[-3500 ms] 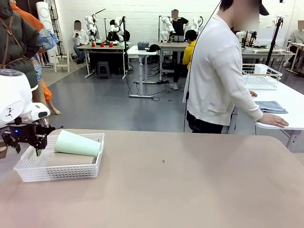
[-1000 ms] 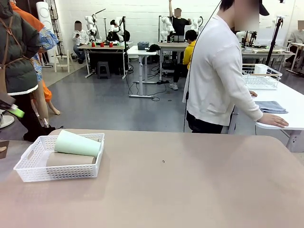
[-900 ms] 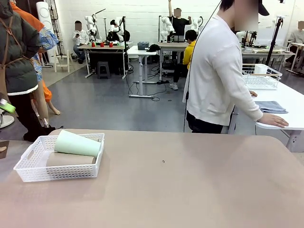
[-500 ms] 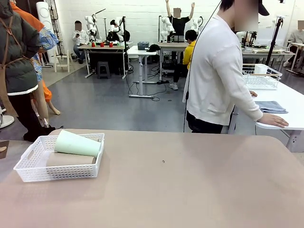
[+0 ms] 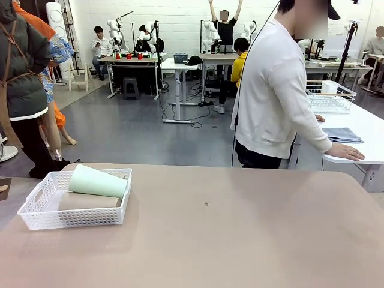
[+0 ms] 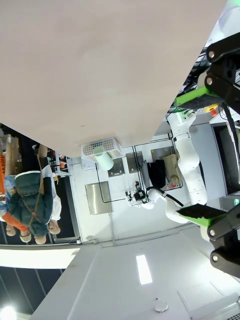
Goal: Clean and organize the cups into the basket.
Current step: Move the Organizing basket back to the left side of the table.
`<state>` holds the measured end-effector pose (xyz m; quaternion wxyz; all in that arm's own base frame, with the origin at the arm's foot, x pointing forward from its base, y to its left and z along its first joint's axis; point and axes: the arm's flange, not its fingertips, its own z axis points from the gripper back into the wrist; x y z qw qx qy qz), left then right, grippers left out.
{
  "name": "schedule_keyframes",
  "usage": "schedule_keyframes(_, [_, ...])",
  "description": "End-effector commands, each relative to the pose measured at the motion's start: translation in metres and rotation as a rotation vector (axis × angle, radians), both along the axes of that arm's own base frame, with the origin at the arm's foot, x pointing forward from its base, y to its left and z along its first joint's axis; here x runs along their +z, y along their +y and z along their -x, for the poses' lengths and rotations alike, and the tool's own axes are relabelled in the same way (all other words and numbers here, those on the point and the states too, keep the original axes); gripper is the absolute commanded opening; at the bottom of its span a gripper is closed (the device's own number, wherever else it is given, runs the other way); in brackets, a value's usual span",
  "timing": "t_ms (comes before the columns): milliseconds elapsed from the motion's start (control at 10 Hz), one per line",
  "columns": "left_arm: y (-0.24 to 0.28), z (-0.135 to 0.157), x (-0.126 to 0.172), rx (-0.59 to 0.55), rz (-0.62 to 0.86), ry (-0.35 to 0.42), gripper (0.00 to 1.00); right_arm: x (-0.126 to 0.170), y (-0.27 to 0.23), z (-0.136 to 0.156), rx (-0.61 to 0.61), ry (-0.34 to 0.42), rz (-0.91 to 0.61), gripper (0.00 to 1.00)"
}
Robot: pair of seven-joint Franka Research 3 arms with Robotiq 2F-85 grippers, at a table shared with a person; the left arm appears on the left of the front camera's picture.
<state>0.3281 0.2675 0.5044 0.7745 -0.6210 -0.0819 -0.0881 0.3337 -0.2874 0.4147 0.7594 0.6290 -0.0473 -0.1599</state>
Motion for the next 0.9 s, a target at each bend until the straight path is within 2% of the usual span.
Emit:
schedule_keyframes(0, [0.003, 0.007, 0.024, 0.06, -0.088, -0.04, 1.0, 0.001, 0.004, 0.003, 0.004, -0.006, 0.001, 1.0])
schedule_keyframes(200, [-0.013, 0.017, 0.028, 0.132, -0.189, -0.059, 1.0, 0.001, 0.004, 0.003, 0.004, -0.006, 0.001, 1.0])
schedule_keyframes(300, [0.01, 0.003, 0.015, 0.055, -0.069, -0.031, 1.0, 0.001, 0.004, 0.003, 0.004, -0.006, 0.001, 1.0])
schedule_keyframes(800, [0.01, 0.003, 0.015, 0.055, -0.069, -0.031, 1.0, 0.001, 0.004, 0.003, 0.004, -0.006, 0.001, 1.0])
